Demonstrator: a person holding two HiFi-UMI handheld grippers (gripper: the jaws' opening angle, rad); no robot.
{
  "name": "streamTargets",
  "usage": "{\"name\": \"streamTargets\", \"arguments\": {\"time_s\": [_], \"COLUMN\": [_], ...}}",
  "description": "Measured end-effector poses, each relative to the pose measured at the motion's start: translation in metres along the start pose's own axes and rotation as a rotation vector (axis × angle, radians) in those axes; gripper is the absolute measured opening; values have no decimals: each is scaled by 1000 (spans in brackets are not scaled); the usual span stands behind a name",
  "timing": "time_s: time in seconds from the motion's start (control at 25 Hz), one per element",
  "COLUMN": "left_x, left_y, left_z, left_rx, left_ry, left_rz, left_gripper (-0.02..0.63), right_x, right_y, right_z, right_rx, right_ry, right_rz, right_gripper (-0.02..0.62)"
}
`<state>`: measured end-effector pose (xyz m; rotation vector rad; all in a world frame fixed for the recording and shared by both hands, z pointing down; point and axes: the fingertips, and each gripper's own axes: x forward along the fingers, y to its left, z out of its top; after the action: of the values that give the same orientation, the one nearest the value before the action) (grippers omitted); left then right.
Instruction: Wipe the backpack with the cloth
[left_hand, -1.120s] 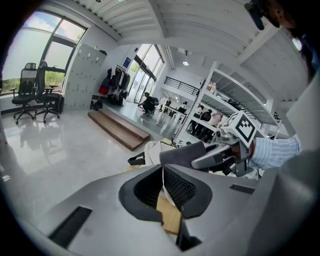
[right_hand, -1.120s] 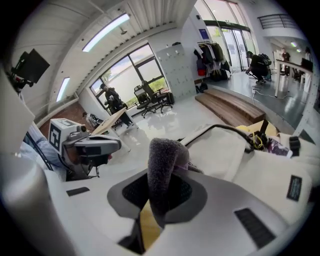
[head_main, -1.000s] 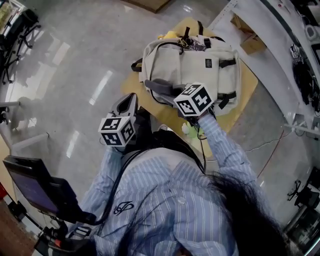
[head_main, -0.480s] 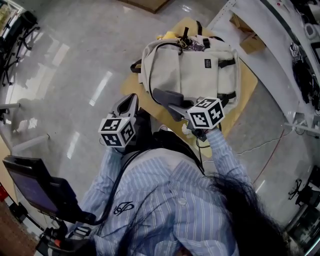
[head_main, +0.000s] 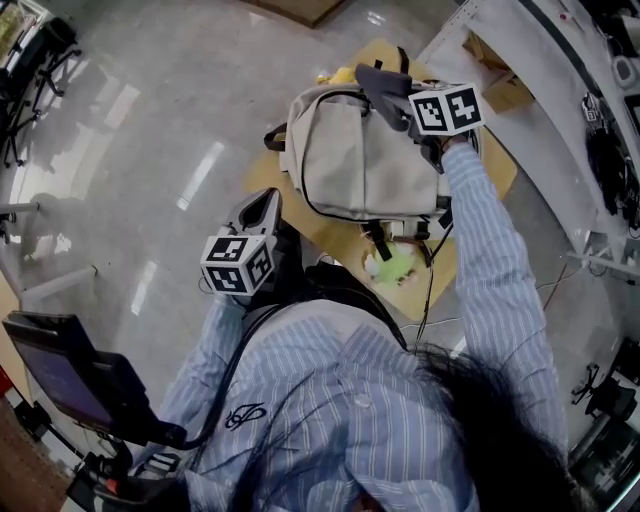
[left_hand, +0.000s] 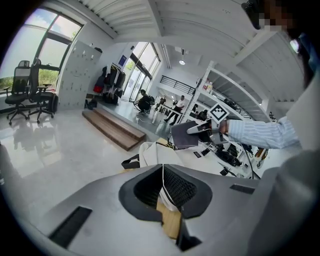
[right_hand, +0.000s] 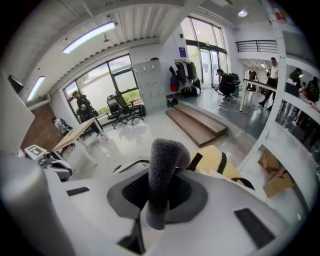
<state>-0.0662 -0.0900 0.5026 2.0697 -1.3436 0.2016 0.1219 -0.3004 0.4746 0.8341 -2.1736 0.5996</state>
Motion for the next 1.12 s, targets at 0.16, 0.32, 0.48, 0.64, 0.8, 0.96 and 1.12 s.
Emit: {"name": "streamTargets", "arguments": {"time_s": [0.16, 0.32, 0.48, 0.64, 0.8, 0.96, 1.12], "left_x": [2, 1, 0, 1, 3, 5, 10], "left_y": [7, 17, 21, 21, 16, 9, -4], "left_z": [4, 7, 10, 8, 10, 11, 8], "left_rx": [-7, -22, -24, -25, -11, 1, 16], "left_ry": [-6, -16, -16, -8, -5, -4, 5], "left_rz": [8, 29, 35, 36, 21, 1, -29], "left_gripper": [9, 9, 9, 9, 9, 9, 9], "right_x": [33, 57, 56, 40, 14, -10, -31], "right_y": [-45, -55, -38, -10, 21, 59, 96], "right_z": [9, -7, -14, -32, -55, -87, -127], "right_rx": [6, -1, 21, 37, 100, 163, 215], "right_ry": [21, 96, 80, 79, 49, 35, 21], "right_rz": [-96, -116, -69, -20, 24, 91, 122], "right_gripper": [55, 55, 55, 55, 55, 57, 55]}}
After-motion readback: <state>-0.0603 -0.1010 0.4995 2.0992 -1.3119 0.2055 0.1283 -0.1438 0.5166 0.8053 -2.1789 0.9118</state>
